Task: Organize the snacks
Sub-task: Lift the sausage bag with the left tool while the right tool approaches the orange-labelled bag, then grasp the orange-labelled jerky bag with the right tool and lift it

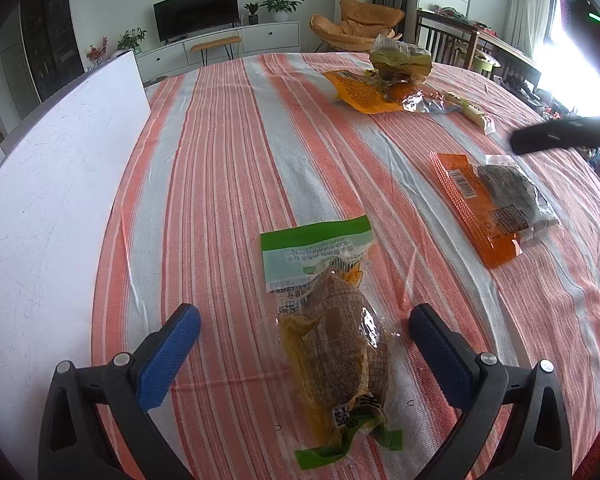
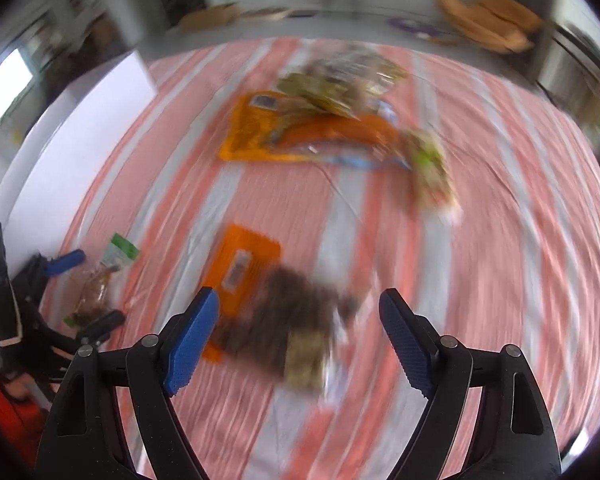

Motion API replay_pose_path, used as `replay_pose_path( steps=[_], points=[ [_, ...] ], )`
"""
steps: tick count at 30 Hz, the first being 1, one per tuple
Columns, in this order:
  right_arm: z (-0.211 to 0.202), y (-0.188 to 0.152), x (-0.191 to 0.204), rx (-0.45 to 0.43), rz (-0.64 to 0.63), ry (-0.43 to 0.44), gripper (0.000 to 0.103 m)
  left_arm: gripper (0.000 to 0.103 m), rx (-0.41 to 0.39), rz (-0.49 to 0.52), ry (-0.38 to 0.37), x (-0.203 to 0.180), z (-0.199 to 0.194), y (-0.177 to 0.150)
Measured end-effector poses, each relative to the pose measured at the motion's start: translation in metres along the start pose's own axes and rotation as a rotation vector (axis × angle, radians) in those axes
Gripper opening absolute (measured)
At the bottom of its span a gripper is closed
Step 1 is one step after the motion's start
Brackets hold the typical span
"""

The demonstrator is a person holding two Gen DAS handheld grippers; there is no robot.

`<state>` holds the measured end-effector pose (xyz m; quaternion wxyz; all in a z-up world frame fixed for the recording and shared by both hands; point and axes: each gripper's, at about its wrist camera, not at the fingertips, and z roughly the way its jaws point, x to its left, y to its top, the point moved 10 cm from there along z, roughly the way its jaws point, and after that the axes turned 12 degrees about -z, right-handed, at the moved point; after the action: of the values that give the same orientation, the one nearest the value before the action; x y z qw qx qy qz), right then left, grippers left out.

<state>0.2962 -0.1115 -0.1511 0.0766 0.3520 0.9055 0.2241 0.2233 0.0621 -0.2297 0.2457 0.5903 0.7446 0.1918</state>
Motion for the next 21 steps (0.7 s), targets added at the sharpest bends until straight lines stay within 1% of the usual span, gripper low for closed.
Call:
replay_pose_path(
  steps=[2, 4, 7, 8, 11, 13, 14, 15, 17, 19, 21],
  points=[
    [0.019, 0.01, 0.002, 0.003, -0.02, 0.059, 0.084, 0.103, 0.0, 0.0, 0.0, 0.0, 0.0, 0.0],
    [0.037, 0.012, 0.009, 0.009, -0.037, 0.09, 0.084, 0.103, 0.0, 0.0, 0.0, 0.0, 0.0, 0.0],
    [0.049, -0.004, 0.009, 0.058, -0.047, 0.13, 0.084, 0.103, 0.0, 0.0, 0.0, 0.0, 0.0, 0.0],
    [0.044, -0.008, 0.008, 0.042, -0.049, 0.135, 0.086, 0.103, -0.001, 0.0, 0.0, 0.0, 0.0, 0.0],
    [0.028, -0.038, 0.013, 0.112, 0.041, 0.241, 0.086, 0.103, 0.0, 0.0, 0.0, 0.0, 0.0, 0.0],
    [0.021, -0.055, 0.021, 0.153, 0.05, 0.274, 0.086, 0.103, 0.0, 0.0, 0.0, 0.0, 0.0, 0.0],
    [0.018, -0.06, 0.024, 0.167, 0.044, 0.272, 0.086, 0.103, 0.0, 0.0, -0.001, 0.0, 0.0, 0.0],
    [0.017, -0.066, 0.027, 0.182, 0.03, 0.25, 0.086, 0.103, 0.0, 0.0, -0.001, 0.001, 0.0, 0.0],
    [0.019, -0.066, 0.03, 0.204, 0.005, 0.177, 0.086, 0.103, 0.001, 0.001, -0.002, 0.001, 0.0, 0.0],
    [0.024, -0.064, 0.03, 0.222, 0.025, 0.101, 0.087, 0.103, 0.022, 0.015, -0.007, 0.0, 0.0, -0.002],
    [0.029, -0.06, 0.031, 0.252, 0.074, 0.04, 0.091, 0.103, 0.058, 0.024, -0.007, 0.001, -0.002, -0.006]
  ],
)
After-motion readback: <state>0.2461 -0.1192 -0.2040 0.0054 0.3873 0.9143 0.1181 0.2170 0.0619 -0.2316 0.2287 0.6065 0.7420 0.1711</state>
